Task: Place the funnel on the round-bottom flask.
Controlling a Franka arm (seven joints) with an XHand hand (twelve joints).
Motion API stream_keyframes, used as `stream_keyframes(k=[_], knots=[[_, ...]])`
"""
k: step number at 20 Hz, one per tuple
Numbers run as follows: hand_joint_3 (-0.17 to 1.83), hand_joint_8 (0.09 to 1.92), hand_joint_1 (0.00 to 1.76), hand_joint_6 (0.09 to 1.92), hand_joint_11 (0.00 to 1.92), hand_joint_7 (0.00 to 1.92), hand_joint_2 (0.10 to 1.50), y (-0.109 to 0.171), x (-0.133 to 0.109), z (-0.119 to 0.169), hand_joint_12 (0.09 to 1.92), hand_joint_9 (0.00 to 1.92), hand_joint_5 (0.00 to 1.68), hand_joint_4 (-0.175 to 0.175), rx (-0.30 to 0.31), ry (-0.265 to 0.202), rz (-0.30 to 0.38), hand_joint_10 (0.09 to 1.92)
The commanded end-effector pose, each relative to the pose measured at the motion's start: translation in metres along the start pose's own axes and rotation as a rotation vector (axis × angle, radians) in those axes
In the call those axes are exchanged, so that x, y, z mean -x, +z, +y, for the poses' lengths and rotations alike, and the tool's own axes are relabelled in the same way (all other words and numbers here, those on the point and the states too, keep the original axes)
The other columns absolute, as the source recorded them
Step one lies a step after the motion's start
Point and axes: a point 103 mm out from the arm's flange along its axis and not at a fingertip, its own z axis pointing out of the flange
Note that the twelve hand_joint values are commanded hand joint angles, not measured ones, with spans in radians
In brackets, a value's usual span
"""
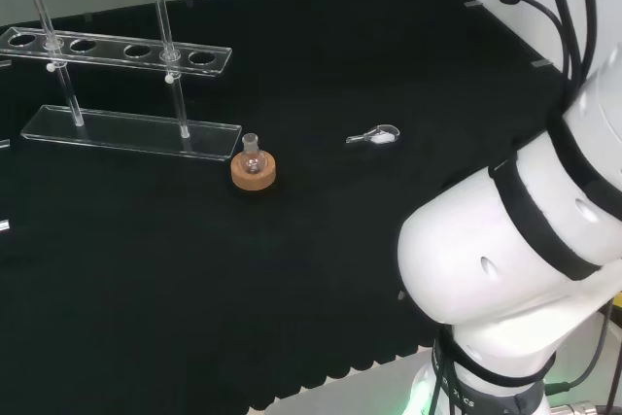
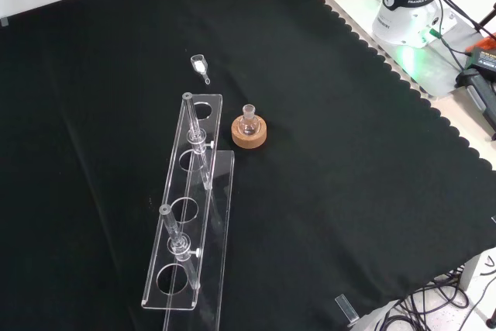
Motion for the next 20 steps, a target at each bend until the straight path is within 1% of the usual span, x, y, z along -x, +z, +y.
stream_keyframes(k=[1,3,5,8,12,16,20], knots=[[0.75,1.13,1.07,1.34,1.92,1.92,0.74,0.000,0.003,-0.008,1.23,1.92,1.50,0.175,0.046,0.077,-0.004,1.36],[0.75,1.13,1.07,1.34,1.92,1.92,0.74,0.002,0.004,-0.008,1.23,1.92,1.50,0.175,0.051,0.089,-0.010,1.36],[0.75,1.13,1.07,1.34,1.92,1.92,0.74,0.004,0.008,-0.006,1.23,1.92,1.50,0.175,0.071,0.116,-0.006,1.36],[0.75,1.13,1.07,1.34,1.92,1.92,0.73,0.009,0.013,-0.005,1.23,1.92,1.50,0.175,0.078,0.127,0.001,1.36],[0.76,1.13,1.07,1.34,1.92,1.92,0.73,0.019,0.016,0.002,1.23,1.92,1.50,0.175,0.059,0.122,0.016,1.36],[0.76,1.13,1.07,1.34,1.92,1.92,0.73,0.034,0.013,0.012,1.23,1.92,1.50,0.175,0.041,0.098,0.036,1.36],[0.76,1.13,1.07,1.34,1.92,1.92,0.73,0.051,0.012,0.022,1.23,1.92,1.50,0.175,0.027,0.088,0.049,1.36]])
